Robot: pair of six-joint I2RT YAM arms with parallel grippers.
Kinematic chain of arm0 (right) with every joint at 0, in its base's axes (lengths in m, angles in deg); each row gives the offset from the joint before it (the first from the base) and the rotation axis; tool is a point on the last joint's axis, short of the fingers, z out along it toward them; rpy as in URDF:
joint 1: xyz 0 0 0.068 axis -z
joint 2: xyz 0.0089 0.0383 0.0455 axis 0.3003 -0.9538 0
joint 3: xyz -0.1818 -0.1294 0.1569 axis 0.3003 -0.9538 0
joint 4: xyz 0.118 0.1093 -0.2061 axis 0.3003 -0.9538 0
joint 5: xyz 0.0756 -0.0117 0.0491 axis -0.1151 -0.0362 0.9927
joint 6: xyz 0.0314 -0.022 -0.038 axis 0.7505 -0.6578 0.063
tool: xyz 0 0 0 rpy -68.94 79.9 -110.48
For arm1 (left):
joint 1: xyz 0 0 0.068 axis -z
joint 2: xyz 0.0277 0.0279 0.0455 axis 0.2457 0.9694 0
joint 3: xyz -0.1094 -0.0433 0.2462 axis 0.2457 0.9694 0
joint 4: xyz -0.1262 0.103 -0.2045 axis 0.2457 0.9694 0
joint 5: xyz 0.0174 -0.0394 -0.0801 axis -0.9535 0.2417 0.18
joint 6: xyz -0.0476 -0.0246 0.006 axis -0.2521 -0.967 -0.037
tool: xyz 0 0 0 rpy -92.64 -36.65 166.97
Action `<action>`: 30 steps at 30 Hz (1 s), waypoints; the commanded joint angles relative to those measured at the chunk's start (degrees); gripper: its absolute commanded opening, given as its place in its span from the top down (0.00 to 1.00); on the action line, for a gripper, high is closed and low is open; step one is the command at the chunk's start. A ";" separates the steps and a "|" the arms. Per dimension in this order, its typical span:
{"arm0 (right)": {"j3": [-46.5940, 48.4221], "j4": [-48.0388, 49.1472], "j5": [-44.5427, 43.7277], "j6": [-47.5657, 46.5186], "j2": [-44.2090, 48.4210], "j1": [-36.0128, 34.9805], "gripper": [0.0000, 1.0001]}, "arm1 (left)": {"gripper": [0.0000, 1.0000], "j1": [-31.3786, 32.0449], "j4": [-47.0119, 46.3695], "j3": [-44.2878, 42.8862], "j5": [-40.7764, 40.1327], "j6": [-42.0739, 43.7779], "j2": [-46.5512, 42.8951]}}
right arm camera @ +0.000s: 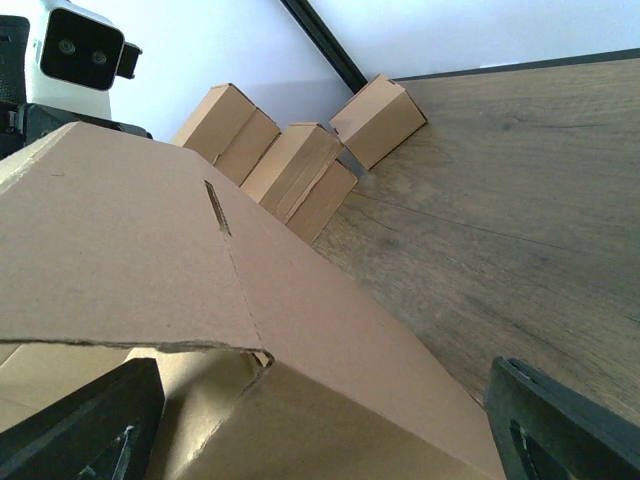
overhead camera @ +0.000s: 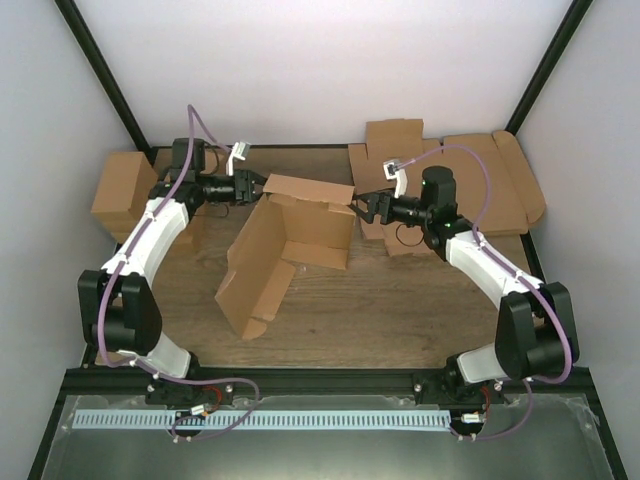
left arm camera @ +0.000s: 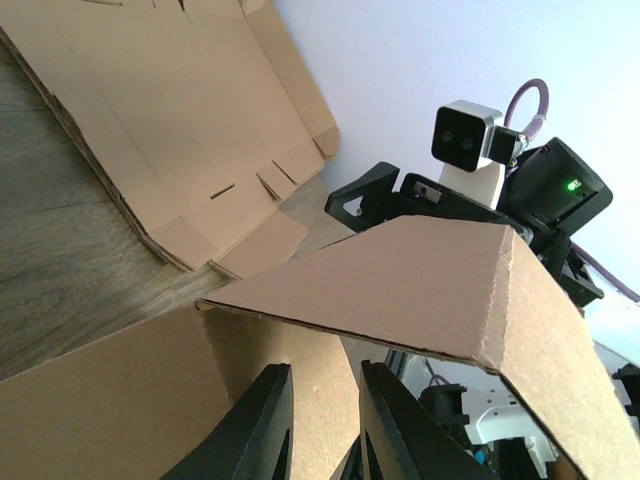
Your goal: Fold the paper box
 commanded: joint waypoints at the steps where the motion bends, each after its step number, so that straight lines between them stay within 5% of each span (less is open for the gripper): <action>1: 2.87 -1.00 0.87 -0.23 -0.35 0.34 0.09 | 0.79 0.31 3.17 -0.09 -0.79 3.22 1.98; 30: 4.98 -7.60 -4.48 -3.38 6.07 0.31 0.06 | 0.79 0.40 3.43 0.36 -1.32 3.37 1.49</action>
